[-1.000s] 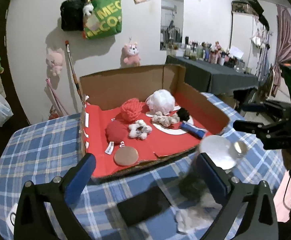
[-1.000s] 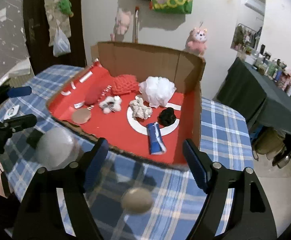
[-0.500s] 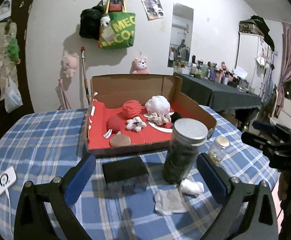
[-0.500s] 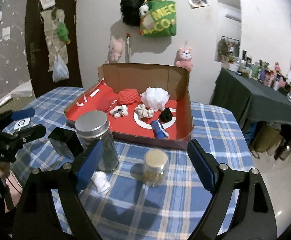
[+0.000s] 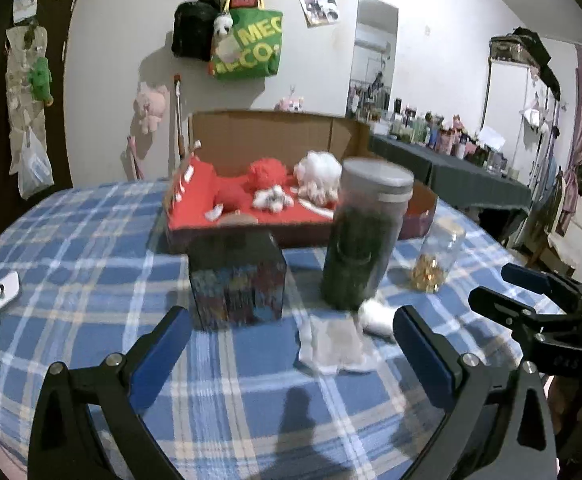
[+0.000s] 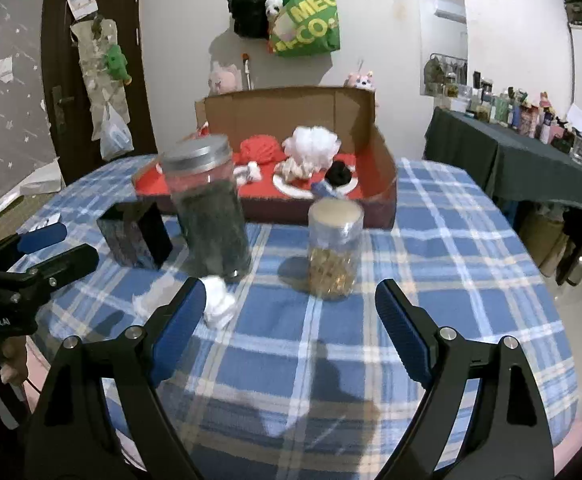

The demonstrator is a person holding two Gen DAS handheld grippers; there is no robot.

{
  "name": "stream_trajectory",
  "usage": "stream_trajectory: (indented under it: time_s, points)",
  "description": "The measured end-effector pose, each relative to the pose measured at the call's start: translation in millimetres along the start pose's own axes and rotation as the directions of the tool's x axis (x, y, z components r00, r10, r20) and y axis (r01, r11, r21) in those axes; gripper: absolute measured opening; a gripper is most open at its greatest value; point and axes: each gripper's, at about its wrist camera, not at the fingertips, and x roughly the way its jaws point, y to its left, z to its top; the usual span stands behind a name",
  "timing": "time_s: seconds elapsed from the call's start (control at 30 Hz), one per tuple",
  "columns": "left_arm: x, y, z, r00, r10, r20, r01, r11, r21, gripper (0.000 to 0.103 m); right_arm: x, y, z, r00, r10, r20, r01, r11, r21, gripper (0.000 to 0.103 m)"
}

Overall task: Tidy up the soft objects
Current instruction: 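Withdraw both open tools from the box over the table, then grasp the white tissue with the left tool while the right tool grasps the white cotton pad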

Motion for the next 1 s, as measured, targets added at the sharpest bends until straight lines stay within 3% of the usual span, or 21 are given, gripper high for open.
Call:
stream_trajectory:
  time_s: [0.37,0.6,0.7,0.77,0.9,1.0]
  points:
    - [29.5,-9.3,-15.8,0.992,-0.034,-0.125,0.038,0.999,0.034,0.103,29.5,-5.0,-16.2,0.996,0.039,-0.083,-0.04,0.999,-0.003,0.087]
    - [47.0,-18.4,-11.5,0.979,-0.058,-0.194,0.078,0.992,0.096,0.096,50.3,-0.6,-5.6,0.981,0.133,-0.14,-0.143,0.988,-0.064,0.087]
    - [53.0,-22.1,-9.8,0.974,-0.07,-0.217,0.098,0.987,0.124,0.087,57.0,5.8,-0.3,0.971,0.175,-0.162,-0.192,0.977,-0.094,0.086]
    - [57.2,-22.6,-8.5,0.97,-0.071,-0.231,0.104,0.985,0.136,0.08,61.5,9.9,2.6,0.964,0.195,-0.182,-0.218,0.969,-0.114,0.075]
    - [65.2,-22.9,-7.6,0.959,-0.097,-0.266,0.141,0.978,0.154,0.07,74.1,16.1,5.6,0.949,0.216,-0.228,-0.251,0.959,-0.134,0.066]
    - [70.7,-24.2,-9.1,0.949,-0.123,-0.292,0.177,0.97,0.167,0.052,81.2,20.9,6.0,0.932,0.249,-0.263,-0.292,0.946,-0.14,0.057]
